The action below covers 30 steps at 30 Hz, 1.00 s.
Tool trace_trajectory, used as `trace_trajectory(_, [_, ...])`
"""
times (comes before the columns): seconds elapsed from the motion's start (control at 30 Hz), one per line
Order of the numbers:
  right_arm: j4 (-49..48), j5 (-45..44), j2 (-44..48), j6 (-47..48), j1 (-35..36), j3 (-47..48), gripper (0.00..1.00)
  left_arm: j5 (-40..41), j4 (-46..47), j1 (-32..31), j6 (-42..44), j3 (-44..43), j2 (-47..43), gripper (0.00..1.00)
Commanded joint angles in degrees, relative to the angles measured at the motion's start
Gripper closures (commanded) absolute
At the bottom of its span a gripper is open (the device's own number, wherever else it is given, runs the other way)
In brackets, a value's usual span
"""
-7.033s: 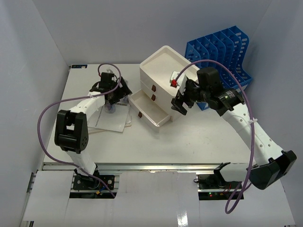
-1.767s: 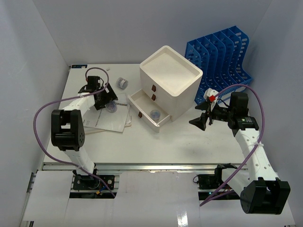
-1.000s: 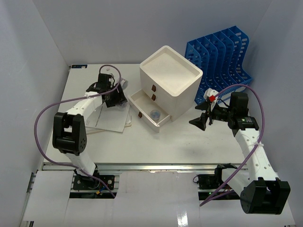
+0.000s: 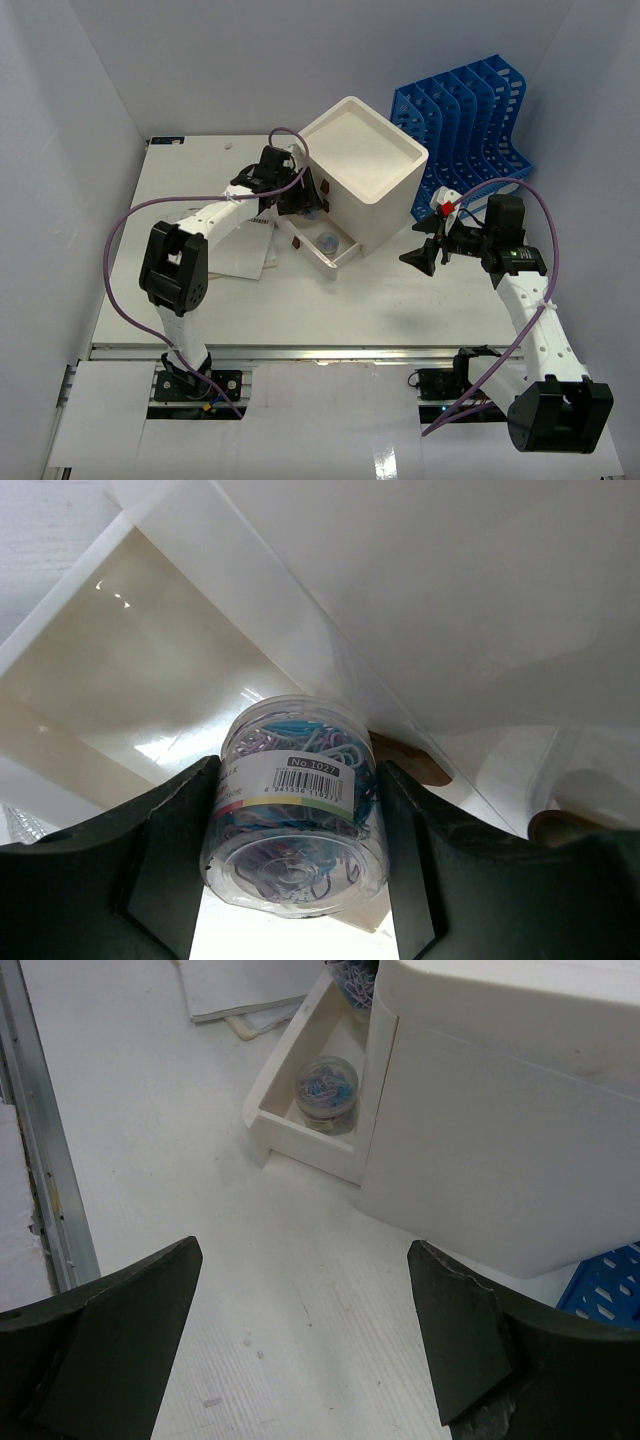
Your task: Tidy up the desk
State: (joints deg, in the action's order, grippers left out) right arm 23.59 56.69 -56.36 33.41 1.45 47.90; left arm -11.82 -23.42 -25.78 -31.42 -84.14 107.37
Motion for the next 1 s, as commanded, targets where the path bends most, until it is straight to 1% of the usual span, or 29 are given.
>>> trace_trajectory(0.0, [-1.09,0.18,0.11,0.17,-0.40,0.26,0.10,0.81,-0.99,-1.02,2.71,-1.66,-1.27,0.54])
trace_trajectory(0.23, [-1.09,0.18,-0.07,0.17,-0.40,0.35,0.10,2.13,-2.79,-1.11,4.35,-1.76,-2.14,0.53])
trace_trajectory(0.3, [-1.09,0.18,-0.07,0.17,-0.40,0.24,0.10,1.66,-3.23,-1.14,4.46,-2.51,-1.41,0.50])
trace_trajectory(0.37, [-1.09,0.16,-0.09,0.17,-0.40,0.26,0.10,1.45,-3.60,-1.24,4.50,-3.14,-0.36,0.43])
trace_trajectory(0.4, [-1.09,0.09,-0.15,0.17,-0.40,0.26,0.10,1.45,-3.74,-1.37,4.44,-3.48,0.10,0.37])
trace_trajectory(0.43, [-1.09,0.01,-0.16,0.17,-0.40,0.26,0.10,1.45,-3.82,-1.37,4.36,-3.64,0.27,0.33])
trace_trajectory(0.53, [-1.09,-0.09,-0.16,0.25,-0.40,0.26,0.10,0.83,-3.91,-1.55,4.08,-4.37,0.82,0.19])
trace_trajectory(0.6, [-1.09,-0.09,-0.16,0.25,-0.40,0.26,0.10,0.46,-3.83,-1.55,3.99,-4.65,0.80,0.16])
trace_trajectory(0.83, [-1.09,-0.09,-0.07,0.25,-0.40,0.26,0.10,0.50,-3.92,-1.55,4.22,-4.89,-0.38,0.15])
trace_trajectory(0.97, [-1.09,-0.09,0.02,0.25,-0.40,0.26,0.10,3.74,-3.83,-1.13,5.11,-4.89,-2.22,0.15])
